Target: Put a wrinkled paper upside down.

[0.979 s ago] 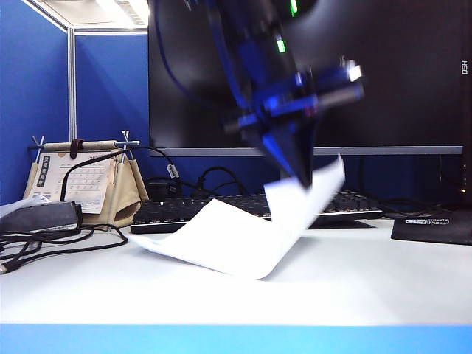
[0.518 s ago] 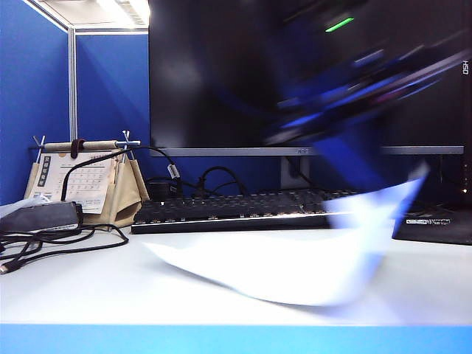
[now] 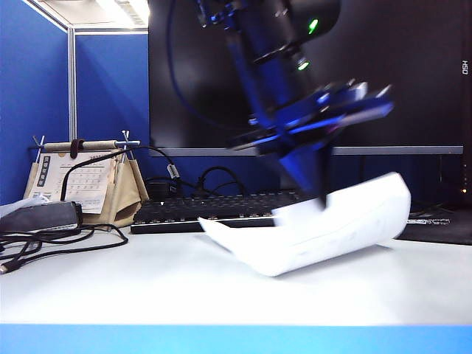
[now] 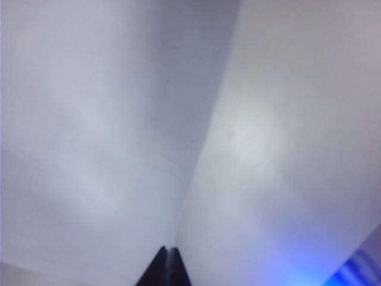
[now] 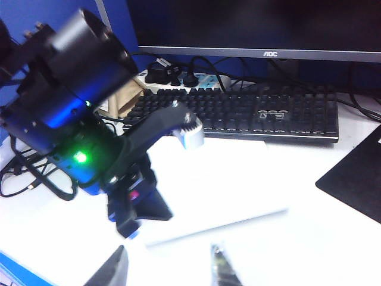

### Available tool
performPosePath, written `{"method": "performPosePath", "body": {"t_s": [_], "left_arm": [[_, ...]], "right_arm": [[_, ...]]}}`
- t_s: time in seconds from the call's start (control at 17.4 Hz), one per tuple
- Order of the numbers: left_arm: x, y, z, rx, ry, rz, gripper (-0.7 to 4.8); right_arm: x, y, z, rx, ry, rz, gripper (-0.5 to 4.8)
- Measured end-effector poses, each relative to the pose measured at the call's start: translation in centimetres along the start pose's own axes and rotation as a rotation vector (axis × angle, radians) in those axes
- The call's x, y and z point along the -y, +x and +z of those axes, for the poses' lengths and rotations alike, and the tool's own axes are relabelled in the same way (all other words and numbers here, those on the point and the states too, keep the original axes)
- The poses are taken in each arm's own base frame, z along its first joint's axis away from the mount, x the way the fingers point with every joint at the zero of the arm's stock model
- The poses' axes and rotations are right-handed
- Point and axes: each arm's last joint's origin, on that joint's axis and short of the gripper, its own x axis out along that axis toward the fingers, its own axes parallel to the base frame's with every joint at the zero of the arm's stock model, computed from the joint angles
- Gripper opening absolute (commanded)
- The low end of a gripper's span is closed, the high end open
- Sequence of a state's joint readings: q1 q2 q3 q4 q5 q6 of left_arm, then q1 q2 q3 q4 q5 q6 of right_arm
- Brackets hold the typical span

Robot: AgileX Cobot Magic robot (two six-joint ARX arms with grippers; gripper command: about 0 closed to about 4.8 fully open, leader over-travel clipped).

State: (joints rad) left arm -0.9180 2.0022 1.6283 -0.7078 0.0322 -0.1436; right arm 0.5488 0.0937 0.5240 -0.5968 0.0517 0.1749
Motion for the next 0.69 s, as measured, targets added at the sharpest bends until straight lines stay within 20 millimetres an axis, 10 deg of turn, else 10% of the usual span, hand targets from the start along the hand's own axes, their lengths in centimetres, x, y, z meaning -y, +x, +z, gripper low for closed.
{"method": "performPosePath", "body": {"t_s": [0.23,0.4,0.69], "left_arm": [[0.8,0.1,-0.8,-0.072,0.093,0.036,-0.02],[1.5,0.3,-0.4,-0.022,0.092,-0.075,3.31],[2.2,0.4,0.0,0.017,0.068,-0.109,4.02]], "right_arm": [[0.0,0.0,0.0,0.004,0.000,0.000,1.80],[0.0,0.0,0.1,0.008,0.000,0.001,1.80],[0.0,0.0,0.1,0.007,0.000,0.001,1.80]]}}
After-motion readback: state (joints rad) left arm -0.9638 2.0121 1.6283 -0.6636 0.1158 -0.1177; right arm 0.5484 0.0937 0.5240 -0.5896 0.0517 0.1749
